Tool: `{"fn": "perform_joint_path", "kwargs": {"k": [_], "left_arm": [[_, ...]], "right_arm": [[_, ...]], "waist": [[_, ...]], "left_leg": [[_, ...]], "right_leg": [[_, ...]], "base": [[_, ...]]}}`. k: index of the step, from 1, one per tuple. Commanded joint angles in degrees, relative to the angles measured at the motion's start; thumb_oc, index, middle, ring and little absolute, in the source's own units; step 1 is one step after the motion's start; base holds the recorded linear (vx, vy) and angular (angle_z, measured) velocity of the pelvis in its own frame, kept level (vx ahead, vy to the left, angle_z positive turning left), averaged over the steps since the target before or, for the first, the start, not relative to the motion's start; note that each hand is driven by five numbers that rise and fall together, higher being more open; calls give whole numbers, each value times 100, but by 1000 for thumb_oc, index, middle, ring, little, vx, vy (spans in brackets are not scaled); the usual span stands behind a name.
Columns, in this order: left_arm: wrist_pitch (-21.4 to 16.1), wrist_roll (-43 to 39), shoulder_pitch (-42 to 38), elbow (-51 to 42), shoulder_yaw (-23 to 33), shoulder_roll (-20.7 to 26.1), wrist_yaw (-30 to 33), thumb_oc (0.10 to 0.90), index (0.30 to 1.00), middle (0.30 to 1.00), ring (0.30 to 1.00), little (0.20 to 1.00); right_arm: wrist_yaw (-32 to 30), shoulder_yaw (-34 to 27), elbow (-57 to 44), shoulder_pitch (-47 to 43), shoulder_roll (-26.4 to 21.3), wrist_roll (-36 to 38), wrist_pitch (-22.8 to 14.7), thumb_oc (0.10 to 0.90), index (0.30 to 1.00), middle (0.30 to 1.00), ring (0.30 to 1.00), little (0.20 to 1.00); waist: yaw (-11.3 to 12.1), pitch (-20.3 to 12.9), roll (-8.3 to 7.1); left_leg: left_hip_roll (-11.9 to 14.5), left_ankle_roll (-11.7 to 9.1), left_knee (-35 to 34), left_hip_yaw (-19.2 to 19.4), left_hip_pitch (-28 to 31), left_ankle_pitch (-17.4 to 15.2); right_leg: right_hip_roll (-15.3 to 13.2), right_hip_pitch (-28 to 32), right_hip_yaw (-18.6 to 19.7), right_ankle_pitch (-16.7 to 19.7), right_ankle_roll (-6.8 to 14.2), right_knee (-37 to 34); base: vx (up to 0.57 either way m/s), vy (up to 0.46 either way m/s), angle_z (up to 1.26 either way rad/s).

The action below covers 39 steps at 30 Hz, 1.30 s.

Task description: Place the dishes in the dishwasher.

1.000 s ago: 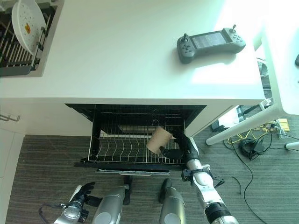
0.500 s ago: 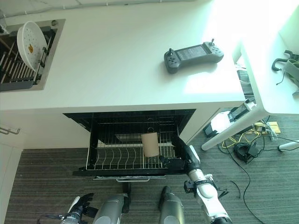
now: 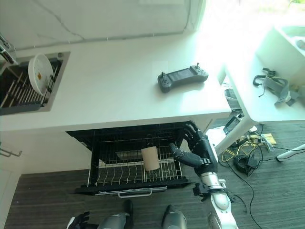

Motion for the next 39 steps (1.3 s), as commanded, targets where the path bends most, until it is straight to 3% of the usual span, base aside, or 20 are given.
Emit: {"fn": "perform_joint_path", "kwargs": {"k": [1,8,9,10,12,14,16,17,20,21,22,24,25,28,29,31,33,35,38,39], "left_arm": [[-109,-255,36,85,249,124,-9,800,900,900,900,900],[70,-219,-131,127,290,220,-43,800,900,900,900,900],[132,-293,-118,118,329,266,-59,800,900,900,900,900],[198,-420,-84,112,436,342,-62,800,900,900,900,900],[139,-387,-99,149,530,366,-49,800,900,900,900,900],[27,-468,-124,174,527,399,12,800,900,900,900,900],[40,-743,-230,192,570,453,-78,800,900,900,900,900],[14,-282,-234,219,512,408,-287,800,900,900,900,900],[29,-21,-224,149,292,334,-364,800,900,900,900,900],[83,-16,-216,106,247,305,-383,800,900,900,900,900],[182,-3,-200,185,238,248,-403,800,900,900,900,900],[247,44,-245,320,277,228,-503,800,900,900,900,900],[185,256,-348,543,234,182,-664,800,900,900,900,900],[193,342,-416,609,63,188,-662,800,900,900,900,900],[189,405,-427,588,2,251,-652,800,900,900,900,900],[256,256,-337,455,2,325,-644,800,900,900,900,900],[290,287,-301,427,44,345,-623,800,900,900,900,900],[320,301,-274,418,51,358,-557,800,900,900,900,900],[322,199,-243,411,50,340,-559,800,900,900,900,900],[254,174,-185,396,76,271,-542,800,900,900,900,900]], "right_arm": [[227,-282,-984,-320,-113,-7,-680,800,900,900,900,900],[126,-547,-1430,-403,-110,-246,-641,800,900,900,900,900],[171,-568,-1449,-428,-96,-261,-626,800,900,900,900,900],[299,-553,-1445,-466,-85,-117,-595,800,900,900,900,900],[414,-517,-1493,-489,-145,121,-678,800,900,900,900,900],[433,-489,-1500,-526,-188,159,-854,800,900,900,900,900],[290,-497,-1482,-597,-283,48,-980,800,900,900,900,900],[144,-747,-1441,-537,-373,-108,-1071,800,900,900,900,900],[-105,-917,-1320,-607,-497,-183,-1232,800,900,900,900,900],[-104,-948,-1248,-692,-534,-115,-1300,800,900,900,900,900],[-73,-1006,-1200,-851,-589,33,-1344,800,900,900,900,900],[-123,-1067,-1273,-962,-674,-1,-1301,800,900,900,900,900],[-363,-1219,-1470,-1099,-754,-110,-1147,800,900,900,900,900],[-680,-1373,-1586,-1121,-683,-122,-1111,800,900,900,900,900],[-640,-1443,-1683,-1104,-525,-136,-1118,800,900,900,900,900],[-376,-1464,-1737,-1196,-386,-34,-995,800,900,900,900,900],[-293,-1424,-1752,-1249,-304,75,-940,800,900,900,900,900],[-256,-1325,-1804,-1289,-255,156,-897,800,900,900,900,900],[-212,-1148,-1803,-1357,-267,220,-928,800,900,900,900,900],[-328,-1029,-1792,-1401,-299,219,-894,800,900,900,900,900]], "waist": [[-44,-9,10],[-127,30,83],[-142,17,124],[-146,57,157],[-122,47,98],[-73,99,78],[-147,102,99],[-211,59,72],[-184,131,-32],[-139,122,-67],[-66,90,-102],[-86,65,-46],[-220,69,154],[-278,99,222],[-269,133,227],[-163,109,290],[-97,70,303],[-30,16,232],[17,28,163],[49,81,110]], "left_leg": [[62,303,601,174,274,-1556],[-262,659,601,-119,371,-1724],[-278,695,601,-153,345,-1739],[-263,734,601,-175,364,-1768],[-350,741,601,-235,254,-1737],[-355,706,601,-219,233,-1688],[-434,745,601,-258,287,-1682],[-479,647,601,-54,390,-1551],[-330,444,601,-58,426,-1324],[-255,374,601,-181,373,-1260],[0,217,601,-556,284,-1140],[196,153,601,-691,277,-1126],[449,109,601,-478,288,-1197],[268,209,601,-426,307,-1298],[29,391,601,-407,342,-1418],[-54,517,601,-166,338,-1551],[-26,564,601,-23,306,-1604],[-98,648,601,41,241,-1677],[-164,664,601,134,174,-1691],[-244,625,601,135,132,-1650]], "right_leg": [[7,605,66,-580,264,-423],[47,607,357,-263,419,-423],[128,574,362,-116,454,-423],[411,632,315,-35,435,-279],[835,446,356,-161,299,184],[925,459,291,-322,182,107],[1063,530,493,-422,52,-259],[1062,635,474,-657,-121,-423],[932,785,480,-686,-207,-423],[884,798,532,-692,-215,-423],[760,837,631,-744,-233,-423],[651,849,630,-780,-225,-423],[434,821,446,-741,-155,-423],[171,759,541,-583,41,-348],[-29,614,652,-204,219,-336],[-77,488,420,91,292,-409],[72,439,301,68,314,-379],[469,383,168,-113,290,-290],[861,294,10,-282,135,-165],[1133,334,1,-371,-3,-297]], "base": [[1,157,-6],[-13,173,-3],[-27,144,4],[0,10,9],[-16,-110,4],[-55,-138,0],[-42,-71,-4],[6,59,-1],[0,133,116],[-15,451,105],[-10,574,38],[-16,691,-19],[-35,789,-4],[-28,663,33],[-64,647,33],[-89,493,-7],[-55,171,-72],[-52,52,-87],[-45,-12,-31],[-21,-71,-70]]}}
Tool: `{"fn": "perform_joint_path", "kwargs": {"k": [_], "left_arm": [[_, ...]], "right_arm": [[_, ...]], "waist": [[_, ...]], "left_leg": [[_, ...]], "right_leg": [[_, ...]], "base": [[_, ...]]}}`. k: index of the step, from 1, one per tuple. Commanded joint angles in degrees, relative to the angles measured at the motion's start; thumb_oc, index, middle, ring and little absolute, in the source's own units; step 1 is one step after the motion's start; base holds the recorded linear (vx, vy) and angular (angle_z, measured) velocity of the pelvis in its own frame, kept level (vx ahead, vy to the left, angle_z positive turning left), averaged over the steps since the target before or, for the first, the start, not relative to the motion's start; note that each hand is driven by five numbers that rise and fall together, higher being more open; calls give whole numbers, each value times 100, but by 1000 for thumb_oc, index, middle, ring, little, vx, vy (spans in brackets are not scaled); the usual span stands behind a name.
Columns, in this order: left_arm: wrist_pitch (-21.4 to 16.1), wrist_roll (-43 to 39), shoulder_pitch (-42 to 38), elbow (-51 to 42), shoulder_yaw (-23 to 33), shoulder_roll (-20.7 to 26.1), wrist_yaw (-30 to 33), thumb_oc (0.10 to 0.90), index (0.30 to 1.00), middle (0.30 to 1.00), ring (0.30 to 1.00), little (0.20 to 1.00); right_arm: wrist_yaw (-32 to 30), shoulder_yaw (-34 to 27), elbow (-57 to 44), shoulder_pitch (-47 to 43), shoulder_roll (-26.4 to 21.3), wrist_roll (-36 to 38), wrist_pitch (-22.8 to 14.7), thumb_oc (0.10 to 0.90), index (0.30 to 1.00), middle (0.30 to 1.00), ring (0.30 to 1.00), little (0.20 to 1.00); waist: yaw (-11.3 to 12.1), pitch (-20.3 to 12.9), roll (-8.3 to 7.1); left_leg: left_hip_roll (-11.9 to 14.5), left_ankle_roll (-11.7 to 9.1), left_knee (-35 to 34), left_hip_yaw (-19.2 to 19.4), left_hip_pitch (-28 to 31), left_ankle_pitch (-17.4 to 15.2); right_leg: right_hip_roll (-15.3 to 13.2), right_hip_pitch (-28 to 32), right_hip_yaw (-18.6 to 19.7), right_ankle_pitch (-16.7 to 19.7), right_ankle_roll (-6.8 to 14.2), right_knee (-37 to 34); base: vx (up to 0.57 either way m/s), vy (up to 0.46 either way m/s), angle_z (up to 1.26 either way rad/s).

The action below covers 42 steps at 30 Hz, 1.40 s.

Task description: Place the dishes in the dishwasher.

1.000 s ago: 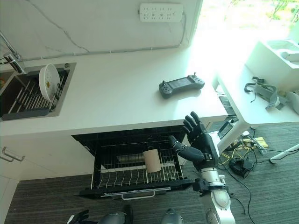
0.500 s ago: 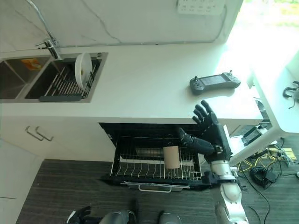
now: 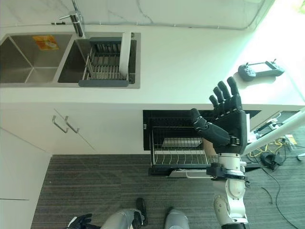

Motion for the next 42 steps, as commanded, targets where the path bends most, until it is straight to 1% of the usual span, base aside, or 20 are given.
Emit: {"fn": "perform_joint_path", "kwargs": {"k": [1,3,5,6,7,8,11,13,16,19,21,25,27,28,30,31,32,34,37,42], "left_arm": [[-40,-73,188,51,-37,-52,90,800,900,900,900,900],[-38,-149,194,58,-4,-67,126,800,900,900,900,900],[-62,-159,201,78,32,-91,89,800,900,900,900,900],[-70,-174,226,86,49,-119,88,800,900,900,900,900],[-50,-198,267,85,64,-148,58,800,900,900,900,900],[-19,-165,309,63,88,-193,33,800,900,900,900,900],[115,-139,401,-38,158,-259,19,800,900,900,900,900],[187,-218,457,43,248,-335,45,800,900,900,900,900],[232,-45,515,261,362,-388,48,800,900,900,900,900],[332,44,572,400,318,-380,92,800,900,900,900,900],[445,129,616,454,361,-391,170,800,900,900,900,900],[641,179,588,602,325,-340,175,800,900,900,900,900],[674,123,549,632,317,-306,212,800,900,900,900,900],[674,130,532,643,309,-291,196,800,900,900,900,900],[716,58,523,598,256,-240,181,800,900,900,900,900],[777,-56,511,536,244,-201,208,800,900,900,900,900],[775,-66,497,539,246,-161,195,800,900,900,900,900],[821,-176,512,423,306,-91,183,800,900,900,900,900],[809,-254,480,437,333,-83,182,800,900,900,900,900],[926,31,616,446,252,-284,161,800,900,900,900,900]], "right_arm": [[-40,-354,-453,-526,-311,126,-482,800,900,900,900,900],[-135,-317,-430,-532,-332,58,-366,800,900,900,900,900],[-214,-319,-415,-516,-365,-152,-360,800,900,900,900,900],[-234,-334,-403,-504,-412,-290,-372,800,900,900,900,900],[-316,-378,-431,-504,-488,-432,-334,800,900,900,900,900],[-421,-373,-377,-574,-525,-399,-264,800,900,900,900,900],[-530,-355,-375,-620,-446,-667,-163,800,900,900,900,900],[-543,-284,-349,-643,-469,-736,-78,800,900,900,900,900],[-601,-250,-387,-610,-504,-792,1,800,900,900,900,900],[-745,-254,-449,-586,-526,-953,-57,800,900,900,900,900],[-816,-259,-474,-574,-531,-916,-31,800,900,900,900,900],[-794,-310,-539,-545,-466,-801,-58,800,900,900,900,900],[-803,-287,-565,-581,-427,-758,-55,800,900,900,900,900],[-799,-276,-578,-599,-415,-747,-68,800,900,900,900,900],[-740,-253,-597,-630,-319,-803,-157,800,900,900,900,900],[-706,-204,-614,-694,-299,-808,-198,800,900,900,900,900],[-700,-187,-620,-732,-315,-791,-223,800,900,900,900,900],[-545,-74,-515,-938,-343,-664,-342,800,900,900,900,900],[-655,41,-419,-1276,-407,-724,-338,800,900,900,900,900],[-954,34,-524,-1363,-425,-839,-94,800,900,900,900,900]], "waist": [[-40,-159,260],[-61,-154,238],[-66,-173,157],[-72,-165,110],[-21,-107,8],[67,-8,-37],[126,20,46],[196,-22,95],[196,-84,198],[201,-137,221],[277,-155,164],[371,-206,130],[406,-185,117],[392,-187,152],[402,-114,161],[427,-63,157],[462,4,82],[605,136,44],[664,209,-41],[703,67,-63]], "left_leg": [[-217,314,-1446,126,884,-524],[-243,266,-1446,77,864,-456],[-282,228,-1446,256,973,-399],[-353,226,-1446,288,1155,-485],[-459,154,-1446,302,1247,-346],[-473,81,-1446,239,1030,-83],[-213,-156,-1446,22,606,259],[-91,-290,-1446,-315,228,554],[129,-384,-1446,-308,-110,661],[135,-356,-1446,-187,-131,581],[22,-274,-1446,-223,-40,470],[-222,27,-1446,-413,245,152],[-294,164,-1446,-424,370,15],[-293,221,-1446,-466,378,-31],[-310,341,-1446,-436,439,-136],[-253,331,-1446,-372,445,-159],[-281,298,-1446,-292,516,-252],[-113,202,-1446,-82,555,-237],[-86,108,-1446,-6,471,-190],[-84,38,-1446,179,428,-162]], "right_leg": [[529,388,-252,-352,78,-695],[654,418,-100,-590,-72,-811],[557,399,-156,-676,-126,-811],[487,480,-95,-780,-118,-811],[383,571,-58,-745,-179,-811],[349,640,-2,-648,-240,-811],[453,804,93,-749,-253,-811],[516,893,204,-849,-302,-811],[504,1015,142,-982,-323,-811],[467,1099,106,-1065,-283,-811],[357,1205,123,-1093,-211,-811],[165,1234,-4,-991,-70,-811],[93,1310,-102,-770,16,-811],[105,1294,-145,-540,70,-799],[42,988,-265,-309,201,-189],[57,852,-371,-288,224,-211],[91,830,-358,-409,244,-398],[55,893,-679,-483,185,-674],[40,672,-632,-729,66,-811],[-97,585,-644,-791,72,-811]], "base": [[-1,-144,-82],[28,-160,5],[81,-155,46],[194,-148,33],[187,-144,43],[94,-96,37],[136,46,14],[226,135,3],[274,228,-15],[253,255,-11],[272,271,-12],[208,274,-24],[146,238,-22],[78,176,-26],[2,114,-18],[-10,0,-22],[-28,-59,-45],[-69,-90,-72],[-108,-99,-84],[24,-31,10]]}}
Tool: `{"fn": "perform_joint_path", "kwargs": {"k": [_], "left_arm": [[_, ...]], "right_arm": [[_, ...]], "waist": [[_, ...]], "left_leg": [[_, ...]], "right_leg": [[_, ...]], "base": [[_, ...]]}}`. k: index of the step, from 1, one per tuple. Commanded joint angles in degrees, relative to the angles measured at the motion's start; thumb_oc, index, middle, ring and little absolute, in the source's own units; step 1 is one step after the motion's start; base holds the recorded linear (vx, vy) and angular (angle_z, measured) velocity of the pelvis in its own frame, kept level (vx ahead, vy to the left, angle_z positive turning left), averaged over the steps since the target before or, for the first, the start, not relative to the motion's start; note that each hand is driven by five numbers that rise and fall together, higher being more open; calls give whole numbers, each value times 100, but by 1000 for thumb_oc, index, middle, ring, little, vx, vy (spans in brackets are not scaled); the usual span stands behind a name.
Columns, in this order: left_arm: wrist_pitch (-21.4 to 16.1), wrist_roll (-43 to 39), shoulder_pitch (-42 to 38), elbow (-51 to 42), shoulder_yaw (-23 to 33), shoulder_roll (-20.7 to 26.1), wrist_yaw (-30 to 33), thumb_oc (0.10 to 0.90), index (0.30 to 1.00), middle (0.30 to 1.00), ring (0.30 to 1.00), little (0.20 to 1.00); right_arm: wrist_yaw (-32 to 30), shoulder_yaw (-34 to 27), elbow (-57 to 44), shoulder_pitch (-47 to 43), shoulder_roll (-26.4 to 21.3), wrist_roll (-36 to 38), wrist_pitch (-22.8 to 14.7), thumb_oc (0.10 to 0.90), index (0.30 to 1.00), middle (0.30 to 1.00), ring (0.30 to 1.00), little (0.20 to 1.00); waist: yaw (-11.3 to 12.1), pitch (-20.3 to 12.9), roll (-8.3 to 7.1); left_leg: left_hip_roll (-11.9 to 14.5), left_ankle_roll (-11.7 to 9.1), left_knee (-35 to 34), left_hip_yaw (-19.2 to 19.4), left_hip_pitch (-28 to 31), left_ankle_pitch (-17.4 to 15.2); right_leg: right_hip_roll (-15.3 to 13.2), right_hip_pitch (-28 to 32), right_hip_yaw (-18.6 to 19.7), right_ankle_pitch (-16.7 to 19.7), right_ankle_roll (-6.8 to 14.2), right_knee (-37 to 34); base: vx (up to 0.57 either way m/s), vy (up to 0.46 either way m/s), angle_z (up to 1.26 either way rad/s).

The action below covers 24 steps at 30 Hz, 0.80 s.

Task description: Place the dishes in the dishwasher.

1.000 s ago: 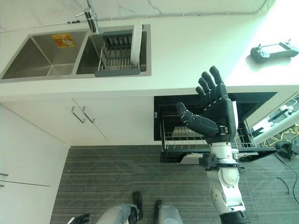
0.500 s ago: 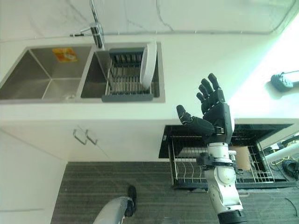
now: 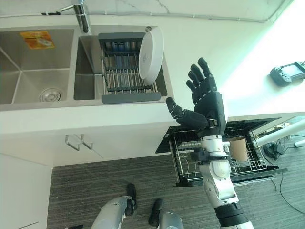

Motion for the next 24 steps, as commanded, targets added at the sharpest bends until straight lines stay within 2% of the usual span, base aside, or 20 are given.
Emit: {"fn": "perform_joint_path", "kwargs": {"k": [1,5,8,10,11,12,13,14,15,17,24], "left_arm": [[282,50,407,143,-68,-92,11,800,900,900,900,900],[456,106,465,97,-105,-173,-3,800,900,900,900,900],[408,83,509,55,-153,-243,104,800,900,900,900,900],[323,-59,545,12,-198,-299,212,800,900,900,900,900],[399,-125,626,-167,-147,-347,250,800,900,900,900,900],[437,-143,632,-202,-166,-336,227,800,900,900,900,900],[613,-88,639,-263,-174,-324,93,800,900,900,900,900],[629,-82,639,-267,-169,-325,85,800,900,900,900,900],[584,-158,628,-205,-260,-364,143,800,900,900,900,900],[549,-101,616,-193,-329,-363,208,800,900,900,900,900],[428,38,761,159,-433,-380,212,800,900,900,900,900]], "right_arm": [[-131,-528,-629,-477,-225,-147,-473,800,900,900,900,900],[-48,-493,-638,-334,-198,-174,-413,800,900,900,900,900],[-34,-479,-654,-249,-203,-104,-519,800,900,900,900,900],[-5,-425,-628,-300,-182,-13,-581,800,900,900,900,900],[132,-313,-588,-452,-120,95,-538,800,900,900,900,900],[119,-291,-575,-517,-101,70,-518,800,900,900,900,900],[8,-270,-576,-712,-28,-151,-359,800,900,900,900,900],[6,-270,-584,-721,-23,-155,-333,800,900,900,900,900],[68,-265,-557,-841,-43,91,-161,800,900,900,900,900],[-21,-274,-601,-854,-63,84,-141,800,900,900,900,900],[-462,-258,-556,-1146,-20,123,160,800,900,900,900,900]], "waist": [[7,-280,202],[-13,-382,269],[-41,-482,305],[-1,-494,275],[200,-427,205],[215,-434,224],[221,-493,308],[218,-505,313],[187,-557,373],[167,-578,389],[229,-679,434]], "left_leg": [[224,-83,245,-788,248,-996],[214,-86,245,-804,355,-1065],[120,-30,245,-919,432,-1016],[-37,2,245,-1199,571,-1006],[-288,-87,245,-1940,633,-840],[-275,-85,245,-1949,644,-868],[-147,-145,245,-1884,586,-876],[-136,-153,245,-1881,570,-870],[18,-205,245,-1725,478,-837],[131,-251,245,-1588,415,-829],[243,-362,245,-1578,364,-856]], "right_leg": [[107,370,14,-526,215,-82],[74,356,34,-541,219,-82],[138,310,137,-448,169,-82],[185,328,336,-430,122,-82],[233,433,679,-376,80,-82],[246,441,661,-392,84,-82],[263,441,561,-413,91,-82],[264,432,555,-410,90,-82],[201,399,422,-431,126,-82],[111,386,279,-420,177,-82],[20,547,-3,-522,195,-82]], "base": [[41,-5,-16],[54,-4,-14],[38,-5,-1],[91,6,-1],[117,28,-26],[83,94,-65],[0,84,-112],[-7,122,-92],[-4,62,-41],[0,40,8],[83,18,18]]}}
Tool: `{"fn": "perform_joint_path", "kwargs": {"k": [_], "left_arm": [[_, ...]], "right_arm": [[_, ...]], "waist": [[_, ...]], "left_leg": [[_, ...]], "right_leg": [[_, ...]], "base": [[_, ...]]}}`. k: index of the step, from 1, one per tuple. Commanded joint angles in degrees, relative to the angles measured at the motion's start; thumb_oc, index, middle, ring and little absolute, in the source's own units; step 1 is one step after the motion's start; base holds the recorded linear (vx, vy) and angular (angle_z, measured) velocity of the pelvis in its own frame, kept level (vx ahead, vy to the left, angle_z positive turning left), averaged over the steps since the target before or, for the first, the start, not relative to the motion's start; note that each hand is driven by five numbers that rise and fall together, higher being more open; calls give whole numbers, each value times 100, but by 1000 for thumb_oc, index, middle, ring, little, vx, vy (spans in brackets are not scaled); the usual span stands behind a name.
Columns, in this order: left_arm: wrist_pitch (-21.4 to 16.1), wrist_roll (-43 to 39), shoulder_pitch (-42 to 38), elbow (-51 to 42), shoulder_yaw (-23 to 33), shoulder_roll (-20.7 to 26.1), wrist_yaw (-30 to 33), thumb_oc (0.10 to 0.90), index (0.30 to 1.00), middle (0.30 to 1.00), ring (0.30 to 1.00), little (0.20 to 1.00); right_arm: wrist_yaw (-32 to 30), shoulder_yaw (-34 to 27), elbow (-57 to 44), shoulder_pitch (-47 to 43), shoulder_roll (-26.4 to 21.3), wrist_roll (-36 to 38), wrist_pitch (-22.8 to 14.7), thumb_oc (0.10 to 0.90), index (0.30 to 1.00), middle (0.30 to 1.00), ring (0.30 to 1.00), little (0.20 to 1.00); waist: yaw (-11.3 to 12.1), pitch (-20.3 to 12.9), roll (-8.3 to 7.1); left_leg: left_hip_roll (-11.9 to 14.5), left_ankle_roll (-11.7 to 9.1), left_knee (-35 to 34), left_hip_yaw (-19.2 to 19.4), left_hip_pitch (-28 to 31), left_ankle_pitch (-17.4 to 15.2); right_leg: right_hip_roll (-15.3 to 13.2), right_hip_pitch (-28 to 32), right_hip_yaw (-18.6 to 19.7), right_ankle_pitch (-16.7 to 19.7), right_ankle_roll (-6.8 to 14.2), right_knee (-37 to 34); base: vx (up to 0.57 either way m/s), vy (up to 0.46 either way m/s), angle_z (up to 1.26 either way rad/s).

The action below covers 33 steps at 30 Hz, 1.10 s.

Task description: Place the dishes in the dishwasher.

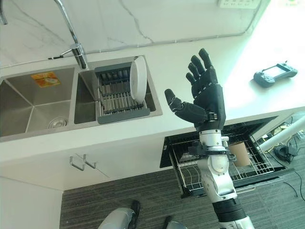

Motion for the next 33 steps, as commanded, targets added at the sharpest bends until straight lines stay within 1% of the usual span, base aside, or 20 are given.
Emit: {"fn": "perform_joint_path", "kwargs": {"k": [1,3,6,7,8,12,15,17,20,23,25,28,30,33], "left_arm": [[-93,49,325,247,-205,136,189,800,900,900,900,900],[-118,-10,307,258,-214,118,267,800,900,900,900,900],[-263,52,296,203,-201,140,366,800,900,900,900,900],[-256,29,294,178,-211,153,363,800,900,900,900,900],[-223,-24,287,136,-204,159,372,800,900,900,900,900],[-361,74,304,-83,-187,224,414,800,900,900,900,900],[-556,42,299,-258,-176,234,358,800,900,900,900,900],[-810,42,233,-441,-181,241,177,800,900,900,900,900],[-957,78,223,-617,-248,215,43,800,900,900,900,900],[-1021,110,241,-791,-392,191,-98,800,900,900,900,900],[-979,-40,241,-867,-452,170,-103,800,900,900,900,900],[-979,75,220,-895,-502,162,-143,800,900,900,900,900],[-988,142,187,-858,-605,196,-177,800,900,900,900,900],[-1051,226,134,-801,-676,230,-212,800,900,900,900,900]], "right_arm": [[-235,-253,-266,-854,-101,116,-255,800,900,900,900,900],[-292,-239,-167,-987,-106,183,-133,800,900,900,900,900],[-307,-210,-24,-1141,-120,231,-26,800,900,900,900,900],[-320,-198,6,-1177,-119,206,-8,800,900,900,900,900],[-336,-194,20,-1206,-123,185,20,800,900,900,900,900],[-401,-179,53,-1255,-190,211,139,800,900,900,900,900],[-481,-125,130,-1322,-221,180,164,800,900,900,900,900],[-583,-75,260,-1435,-227,191,154,800,900,900,900,900],[-604,-65,334,-1458,-209,187,149,800,900,900,900,900],[-600,-48,397,-1451,-192,177,180,800,900,900,900,900],[-597,-3,452,-1475,-165,125,245,800,900,900,900,900],[-594,28,533,-1447,-152,228,291,800,900,900,900,900],[-616,72,671,-1455,-137,312,237,800,900,900,900,900],[-652,105,764,-1554,-121,253,242,800,900,900,900,900]], "waist": [[51,-166,-16],[87,-202,-31],[146,-208,-55],[163,-203,-62],[179,-191,-66],[238,-104,-68],[278,-16,-50],[318,68,-37],[333,88,-30],[345,92,-23],[351,84,-20],[360,77,-34],[367,56,-54],[377,59,-67]], "left_leg": [[393,-136,48,122,68,-792],[401,-160,48,99,56,-782],[431,-182,48,65,36,-744],[435,-191,48,45,22,-729],[439,-201,48,25,8,-710],[508,-285,48,-25,-111,-578],[586,-357,48,-20,-220,-461],[617,-398,48,-39,-282,-375],[606,-407,48,-67,-268,-359],[589,-415,48,-90,-236,-347],[579,-419,48,-87,-213,-352],[563,-421,48,-84,-173,-360],[542,-415,48,-86,-138,-381],[507,-392,48,-98,-92,-413]], "right_leg": [[104,224,-446,-552,-23,-250],[104,248,-465,-581,-24,-250],[119,286,-508,-609,-57,-250],[131,290,-513,-616,-69,-250],[146,298,-518,-623,-85,-250],[235,322,-554,-657,-172,-250],[289,319,-604,-659,-234,-250],[340,322,-650,-639,-273,-250],[365,354,-663,-638,-288,-250],[368,407,-679,-637,-297,-250],[362,444,-693,-648,-297,-250],[344,491,-718,-649,-288,-250],[327,517,-723,-654,-274,-250],[292,530,-738,-649,-261,-250]], "base": [[135,3,29],[134,-2,10],[102,-19,-1],[90,-30,7],[70,-56,11],[39,-66,8],[-17,-74,8],[-28,-102,19],[14,-45,12],[39,-11,3],[41,12,6],[45,10,1],[56,8,6],[17,6,4]]}}
